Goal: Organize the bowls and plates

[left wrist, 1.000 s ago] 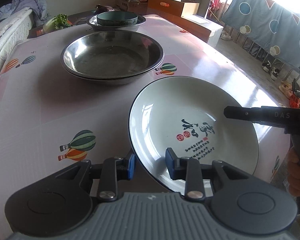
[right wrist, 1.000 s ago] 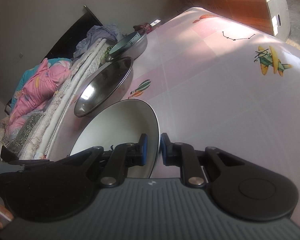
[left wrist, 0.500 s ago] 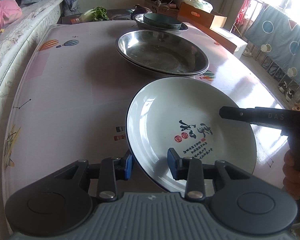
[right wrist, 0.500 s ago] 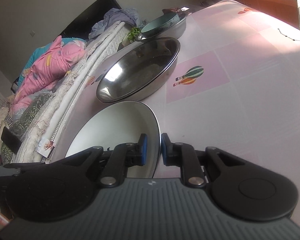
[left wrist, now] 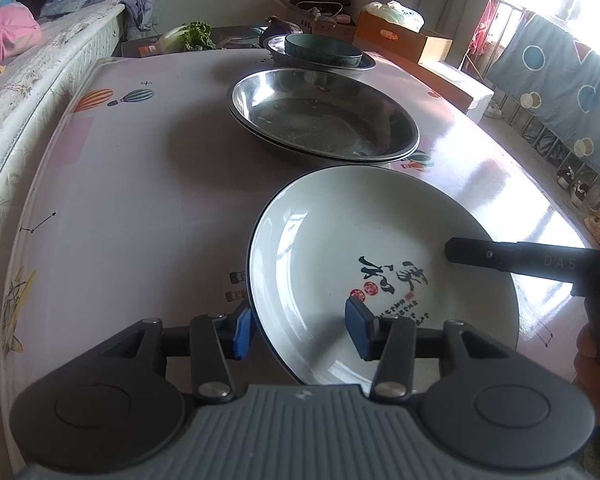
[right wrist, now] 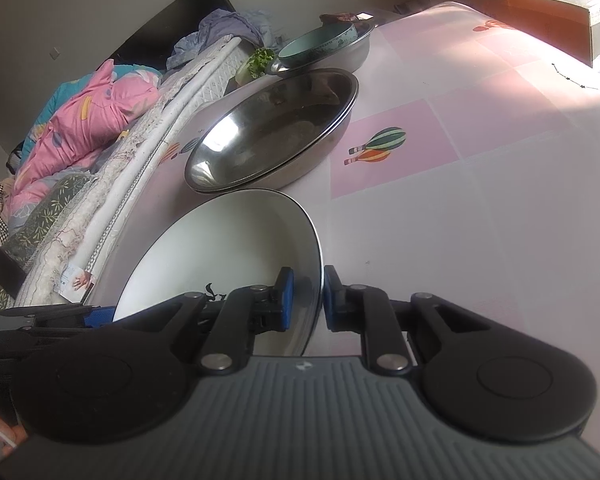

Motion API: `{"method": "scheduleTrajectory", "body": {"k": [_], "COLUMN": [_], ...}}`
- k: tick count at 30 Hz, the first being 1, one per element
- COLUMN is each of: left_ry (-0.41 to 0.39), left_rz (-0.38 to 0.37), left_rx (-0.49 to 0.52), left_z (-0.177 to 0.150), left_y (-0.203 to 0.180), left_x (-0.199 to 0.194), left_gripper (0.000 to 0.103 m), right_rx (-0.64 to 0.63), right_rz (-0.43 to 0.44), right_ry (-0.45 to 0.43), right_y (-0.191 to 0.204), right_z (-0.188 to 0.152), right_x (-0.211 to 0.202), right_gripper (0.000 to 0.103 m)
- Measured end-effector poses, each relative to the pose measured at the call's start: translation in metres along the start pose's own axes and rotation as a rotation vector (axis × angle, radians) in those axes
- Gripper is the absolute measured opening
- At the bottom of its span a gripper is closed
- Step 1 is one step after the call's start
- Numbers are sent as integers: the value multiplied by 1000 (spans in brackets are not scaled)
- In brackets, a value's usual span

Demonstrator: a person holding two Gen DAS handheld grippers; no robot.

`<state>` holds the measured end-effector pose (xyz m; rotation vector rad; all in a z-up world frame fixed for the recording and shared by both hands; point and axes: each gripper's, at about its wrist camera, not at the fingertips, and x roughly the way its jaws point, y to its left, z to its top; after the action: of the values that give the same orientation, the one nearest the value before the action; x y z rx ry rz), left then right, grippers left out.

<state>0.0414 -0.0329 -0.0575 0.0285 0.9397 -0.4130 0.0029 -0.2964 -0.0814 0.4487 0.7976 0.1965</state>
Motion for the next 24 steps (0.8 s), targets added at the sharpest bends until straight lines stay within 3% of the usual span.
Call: {"method": "scheduleTrajectory", "body": {"k": [8,24], "left_ry": [-13,5], "left_rz": [16,-8], "left_rx": [3,-3], "left_z": [2,-6], "left_y": [-4,-13], "left_x": [4,-2], "left_gripper": [55,57], "right_rx": [2,12], "right_rz": [-11,-15], "right_ry": [1,1], "right_y": [2,-2], "right_z": [-3,-2], "right_x": [-3,-7], "right_gripper": [15,19]}}
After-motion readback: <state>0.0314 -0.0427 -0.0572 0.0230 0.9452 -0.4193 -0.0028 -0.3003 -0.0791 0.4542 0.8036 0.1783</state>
